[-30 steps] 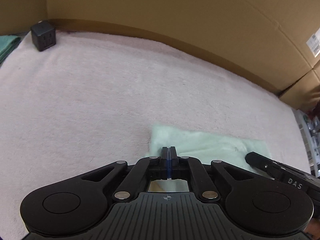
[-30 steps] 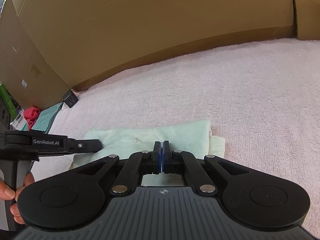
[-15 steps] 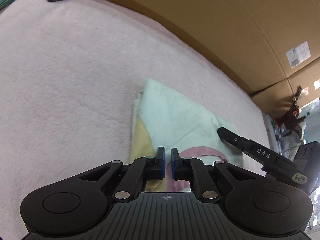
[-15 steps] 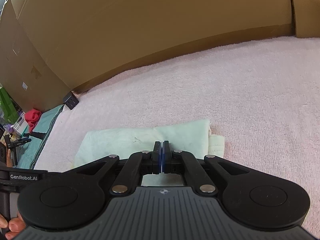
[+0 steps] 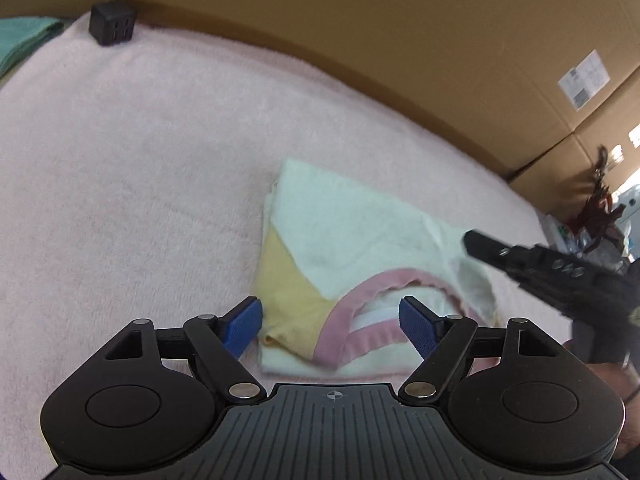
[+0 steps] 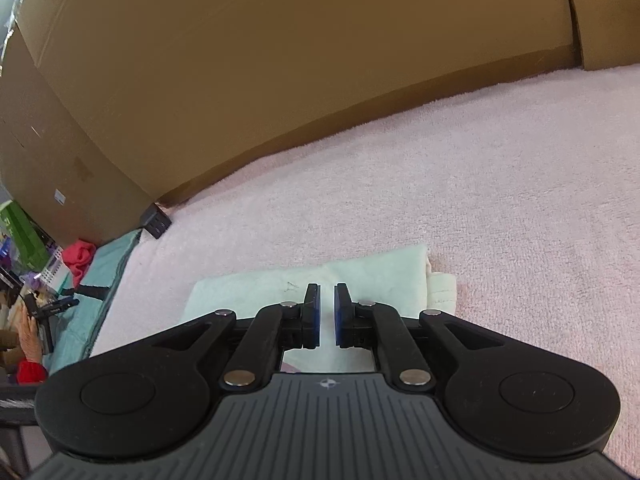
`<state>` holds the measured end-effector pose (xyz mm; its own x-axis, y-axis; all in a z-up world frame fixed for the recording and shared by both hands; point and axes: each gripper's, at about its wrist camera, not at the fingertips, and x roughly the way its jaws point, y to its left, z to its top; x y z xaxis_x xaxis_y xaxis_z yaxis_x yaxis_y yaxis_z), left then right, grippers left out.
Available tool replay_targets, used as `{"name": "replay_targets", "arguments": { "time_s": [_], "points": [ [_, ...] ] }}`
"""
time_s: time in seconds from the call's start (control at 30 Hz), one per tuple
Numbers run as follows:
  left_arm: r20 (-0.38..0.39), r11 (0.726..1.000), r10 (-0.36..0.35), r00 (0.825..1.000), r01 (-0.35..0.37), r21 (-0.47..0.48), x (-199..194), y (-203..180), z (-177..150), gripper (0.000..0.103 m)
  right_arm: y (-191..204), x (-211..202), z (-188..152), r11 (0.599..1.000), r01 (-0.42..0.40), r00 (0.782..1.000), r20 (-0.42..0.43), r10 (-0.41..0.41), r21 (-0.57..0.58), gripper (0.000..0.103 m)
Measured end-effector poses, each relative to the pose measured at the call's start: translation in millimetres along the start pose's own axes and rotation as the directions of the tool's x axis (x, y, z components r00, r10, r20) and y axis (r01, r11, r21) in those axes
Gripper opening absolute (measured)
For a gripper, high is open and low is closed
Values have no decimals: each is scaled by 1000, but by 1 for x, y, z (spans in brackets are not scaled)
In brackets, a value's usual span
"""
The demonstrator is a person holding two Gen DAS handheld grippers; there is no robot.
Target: Fold clothes
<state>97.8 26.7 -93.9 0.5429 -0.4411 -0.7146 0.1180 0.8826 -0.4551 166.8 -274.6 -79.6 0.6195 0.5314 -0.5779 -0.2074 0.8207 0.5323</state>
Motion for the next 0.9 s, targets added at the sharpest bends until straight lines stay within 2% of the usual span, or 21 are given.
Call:
{"name": "replay_targets", "arguments": {
  "time_s": [0.07,0.13,0.23,0.33,0.4,0.43,0.5,0.57,0.67,0.7,0.77,0.83,0.9],
  "points": [
    [-11,1000,15,1000,-15,7,5,3,-8,84,-2,-10,-5,1000,-18,1000,-7,18,12,9],
    [-14,999,-5,1000,5,-39,-1,9,-7,84,-6,-17,-13,998,-38,999,-29,39,40,9],
    [27,997,-29,999,31,-76,-20,16,-4,84,-24,-27,-27,984,-92,995,-28,97,153,9],
    [32,988,-101,994,104,-114,-31,18,1,85,-41,-36,-38,954,-140,989,-14,149,265,9],
    [13,984,-124,992,124,-125,-29,18,1,85,-47,-37,-46,959,-100,992,-42,115,264,8],
    [5,983,-128,992,127,-133,-27,19,0,85,-51,-39,-50,961,-88,994,-46,103,262,3],
    [-2,977,-135,991,133,-166,-25,23,-3,87,-53,-52,-54,964,-72,996,-28,82,256,4],
    [-8,961,-178,984,172,-214,-24,29,-3,88,-52,-68,-56,971,-48,999,1,49,236,9],
    [-1,949,-224,975,218,-226,-24,27,1,88,-43,-77,-58,978,-78,997,13,77,194,10],
    [6,953,-217,976,213,-217,-24,25,3,88,-38,-75,-59,985,-68,998,-7,70,162,11],
    [9,967,-182,983,181,-181,-22,18,4,88,-32,-65,-66,997,15,999,-44,-12,79,12],
    [-10,980,-139,990,136,-143,-16,15,3,86,-37,-65,-70,996,10,1000,-31,-7,88,11],
    [-41,982,-129,991,122,-147,-9,18,0,83,-38,-68,-73,995,6,1000,-21,-4,101,12]
  ]
}}
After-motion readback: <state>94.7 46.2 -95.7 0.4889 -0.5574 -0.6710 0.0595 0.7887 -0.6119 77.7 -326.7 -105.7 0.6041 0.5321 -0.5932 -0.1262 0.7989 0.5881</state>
